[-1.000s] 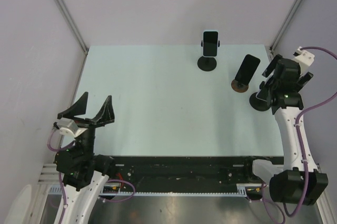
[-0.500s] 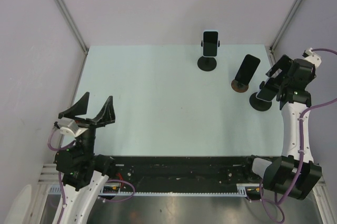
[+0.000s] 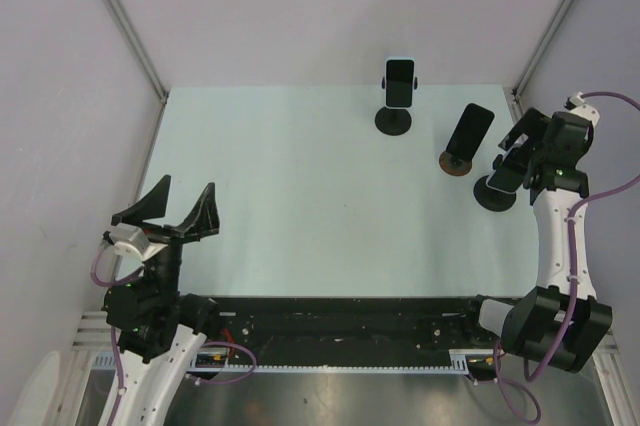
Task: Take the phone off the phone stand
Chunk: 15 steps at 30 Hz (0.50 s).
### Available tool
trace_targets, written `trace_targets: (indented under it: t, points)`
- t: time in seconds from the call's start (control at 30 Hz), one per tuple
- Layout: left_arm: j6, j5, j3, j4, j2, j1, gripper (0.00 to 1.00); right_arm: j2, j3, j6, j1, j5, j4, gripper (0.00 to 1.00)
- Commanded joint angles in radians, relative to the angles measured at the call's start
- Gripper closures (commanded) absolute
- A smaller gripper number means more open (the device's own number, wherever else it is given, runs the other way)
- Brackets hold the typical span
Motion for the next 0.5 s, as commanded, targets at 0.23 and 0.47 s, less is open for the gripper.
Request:
trace_targets:
  t: [0.23,0.47]
  points:
    - [0.008,0.009,-0.001,0.009,-0.021,-0.009,0.00,-0.005,-0.065,-0.037,0.005,-0.017,0.044,0.09]
    - [0.007,0.013,-0.001,0.009,-0.018,-0.010,0.00,-0.046,-0.103,-0.032,0.008,-0.040,0.063,0.40]
